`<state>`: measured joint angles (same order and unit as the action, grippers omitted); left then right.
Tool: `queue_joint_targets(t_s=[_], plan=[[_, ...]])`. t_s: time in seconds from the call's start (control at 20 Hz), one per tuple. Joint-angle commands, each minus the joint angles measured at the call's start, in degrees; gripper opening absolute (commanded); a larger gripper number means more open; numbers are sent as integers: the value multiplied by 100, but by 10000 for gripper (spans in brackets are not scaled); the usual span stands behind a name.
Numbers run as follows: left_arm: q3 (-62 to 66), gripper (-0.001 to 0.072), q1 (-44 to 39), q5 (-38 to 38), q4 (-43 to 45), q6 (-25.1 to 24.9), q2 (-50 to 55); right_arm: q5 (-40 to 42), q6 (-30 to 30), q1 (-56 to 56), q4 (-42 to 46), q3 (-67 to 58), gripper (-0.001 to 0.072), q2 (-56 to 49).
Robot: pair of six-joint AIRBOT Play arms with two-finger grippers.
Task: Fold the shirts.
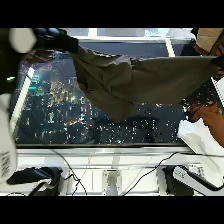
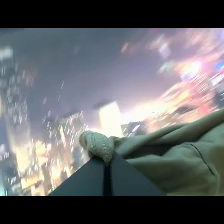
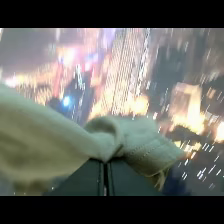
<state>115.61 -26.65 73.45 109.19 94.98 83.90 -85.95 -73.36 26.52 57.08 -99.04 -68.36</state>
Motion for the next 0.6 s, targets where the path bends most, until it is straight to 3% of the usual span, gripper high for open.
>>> queue_joint_targets(t_s=[0.0,0.1,0.15,0.25,0.45,0.55], plan=[[-61,12,511,-273,140,297,1252,190,-247,-374,422,-7,23,-901],[-57,15,927,-363,-157,756,2026,835,-358,-708,656,-9,26,-1510],[-46,109,1106,-380,-448,1067,2273,1108,-365,-837,649,-9,47,-1762],[-44,704,1410,-669,-1158,1139,2376,1578,-363,-1032,691,-9,277,-2031],[286,712,1742,-1104,-1989,933,2227,2039,-503,-1102,1838,-11,280,-2011],[284,703,1733,-511,-2260,564,2149,1475,-643,-1104,2828,-7,280,-2028]])
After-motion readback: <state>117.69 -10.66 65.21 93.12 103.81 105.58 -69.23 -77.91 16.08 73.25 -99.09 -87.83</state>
